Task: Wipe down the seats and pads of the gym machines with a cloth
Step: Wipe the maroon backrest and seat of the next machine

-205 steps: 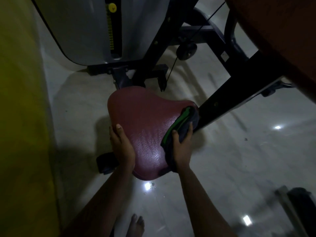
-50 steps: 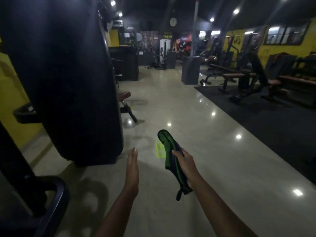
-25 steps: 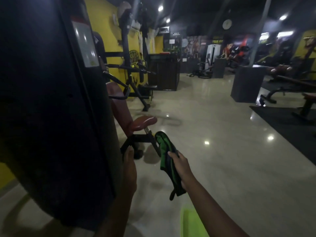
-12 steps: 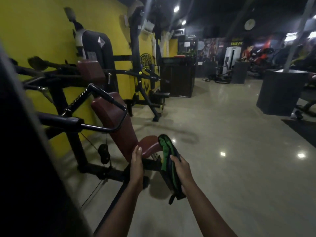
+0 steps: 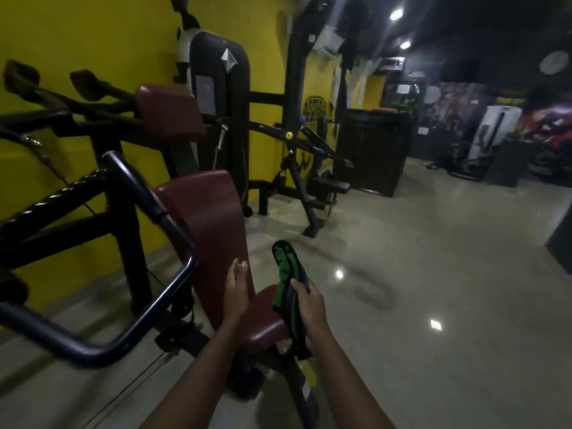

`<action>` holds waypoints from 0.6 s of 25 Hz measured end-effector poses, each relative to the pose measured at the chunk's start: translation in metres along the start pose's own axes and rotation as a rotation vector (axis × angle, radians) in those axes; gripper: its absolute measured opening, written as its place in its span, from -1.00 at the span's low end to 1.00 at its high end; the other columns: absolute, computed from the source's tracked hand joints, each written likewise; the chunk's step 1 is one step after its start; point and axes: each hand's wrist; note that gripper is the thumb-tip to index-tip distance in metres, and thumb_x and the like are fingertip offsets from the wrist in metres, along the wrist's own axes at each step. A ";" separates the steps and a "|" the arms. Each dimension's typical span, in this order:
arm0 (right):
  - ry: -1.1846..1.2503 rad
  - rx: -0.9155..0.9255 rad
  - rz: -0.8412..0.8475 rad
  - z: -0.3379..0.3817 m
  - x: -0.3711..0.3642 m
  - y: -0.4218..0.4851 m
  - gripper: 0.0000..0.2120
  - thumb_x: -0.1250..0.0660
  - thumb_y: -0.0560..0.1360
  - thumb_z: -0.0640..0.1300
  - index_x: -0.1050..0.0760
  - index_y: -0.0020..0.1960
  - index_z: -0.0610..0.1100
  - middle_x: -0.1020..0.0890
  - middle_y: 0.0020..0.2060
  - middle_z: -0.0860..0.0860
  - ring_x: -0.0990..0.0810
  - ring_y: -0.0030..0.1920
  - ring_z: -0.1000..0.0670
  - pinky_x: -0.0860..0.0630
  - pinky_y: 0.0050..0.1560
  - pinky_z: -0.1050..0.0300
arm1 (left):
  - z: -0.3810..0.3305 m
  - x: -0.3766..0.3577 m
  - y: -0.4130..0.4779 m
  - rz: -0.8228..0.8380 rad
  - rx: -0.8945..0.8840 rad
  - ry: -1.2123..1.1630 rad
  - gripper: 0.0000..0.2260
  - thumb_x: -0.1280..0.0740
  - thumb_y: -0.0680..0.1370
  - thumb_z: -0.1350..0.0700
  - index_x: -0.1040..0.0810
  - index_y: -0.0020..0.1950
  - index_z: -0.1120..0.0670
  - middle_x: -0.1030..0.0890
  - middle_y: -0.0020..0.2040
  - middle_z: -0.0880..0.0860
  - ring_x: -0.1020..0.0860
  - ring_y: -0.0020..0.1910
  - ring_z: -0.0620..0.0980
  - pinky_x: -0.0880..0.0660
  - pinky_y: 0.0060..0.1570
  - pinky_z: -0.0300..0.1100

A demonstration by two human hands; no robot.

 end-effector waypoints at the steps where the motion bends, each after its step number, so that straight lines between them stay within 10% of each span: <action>1: 0.001 0.002 0.034 0.002 -0.003 0.029 -0.70 -0.28 0.53 -0.02 -0.51 0.20 -0.11 -0.63 0.05 -0.10 -0.58 0.09 -0.12 -0.48 0.19 -0.11 | 0.000 -0.006 0.029 -0.041 -0.024 0.010 -0.56 -0.11 0.62 -0.05 -0.25 0.47 0.05 -0.31 0.46 0.06 -0.28 0.43 0.02 -0.20 0.36 -0.12; 15: -0.071 0.145 0.500 0.054 -0.155 0.334 -0.71 -0.22 0.58 -0.04 -0.47 0.24 -0.13 -0.55 0.11 -0.08 -0.51 0.08 -0.04 -0.42 0.02 0.14 | -0.014 0.015 0.278 -0.732 -0.059 0.067 -0.47 -0.18 0.59 -0.05 -0.14 0.51 0.06 -0.24 0.50 0.11 -0.28 0.44 0.09 -0.27 0.29 -0.08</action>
Point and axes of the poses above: each hand's wrist, its own y-axis towards the middle knuckle, its own x-axis out of the back of the hand, z = x × y
